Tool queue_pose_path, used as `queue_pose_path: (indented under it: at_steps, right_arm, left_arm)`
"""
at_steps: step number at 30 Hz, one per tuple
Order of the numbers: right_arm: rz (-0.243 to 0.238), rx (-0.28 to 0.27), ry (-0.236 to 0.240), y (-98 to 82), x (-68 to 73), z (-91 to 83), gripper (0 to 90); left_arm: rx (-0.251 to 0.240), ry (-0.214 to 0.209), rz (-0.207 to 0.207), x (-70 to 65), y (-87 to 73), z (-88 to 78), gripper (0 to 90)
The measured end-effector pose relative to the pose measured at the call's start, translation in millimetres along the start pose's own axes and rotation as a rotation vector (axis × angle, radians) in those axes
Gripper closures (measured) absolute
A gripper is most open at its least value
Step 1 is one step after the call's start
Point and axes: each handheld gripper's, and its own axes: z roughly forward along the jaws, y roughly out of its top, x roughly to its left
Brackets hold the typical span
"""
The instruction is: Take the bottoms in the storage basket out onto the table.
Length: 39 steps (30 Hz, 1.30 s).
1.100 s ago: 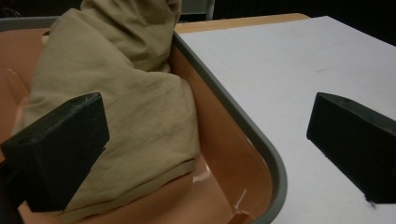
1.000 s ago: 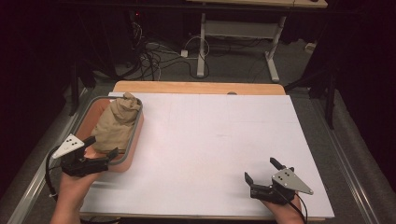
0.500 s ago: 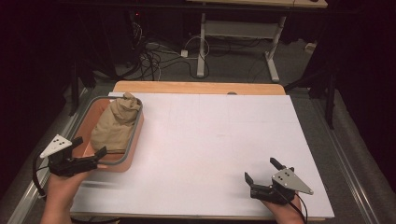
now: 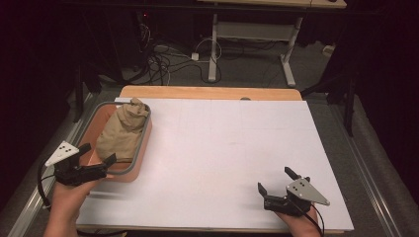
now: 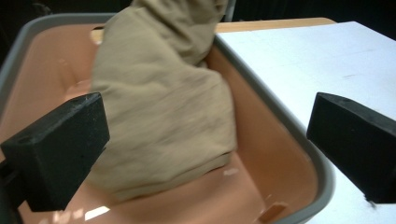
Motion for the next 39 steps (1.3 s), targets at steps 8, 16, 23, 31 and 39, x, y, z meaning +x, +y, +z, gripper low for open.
queue_pose_path:
  at_steps: [8,16,23,31,39]
  right_arm:
    - [0.012,-0.008,-0.001,-0.2,-2.4,-2.0,0.2]
    - [0.014,-0.017,-0.001,1.5,-1.2,-4.5,0.2]
    - [0.016,-0.015,0.002,1.1,-1.7,-4.8,0.2]
    - [0.017,-0.017,-0.001,1.4,-2.2,-5.4,0.2]
    - [0.017,-0.014,-0.001,1.0,-1.3,-4.7,0.2]
  left_arm:
    - [-0.011,-0.033,0.003,-8.5,29.3,13.9,0.0]
    - [0.038,-0.035,0.014,-6.4,56.6,39.2,0.0]
    - [0.043,-0.025,0.020,-0.3,67.5,55.3,0.0]
    - [0.084,0.004,-0.015,23.6,75.3,76.6,0.0]
    - [0.180,0.038,-0.049,43.1,74.9,98.7,0.0]
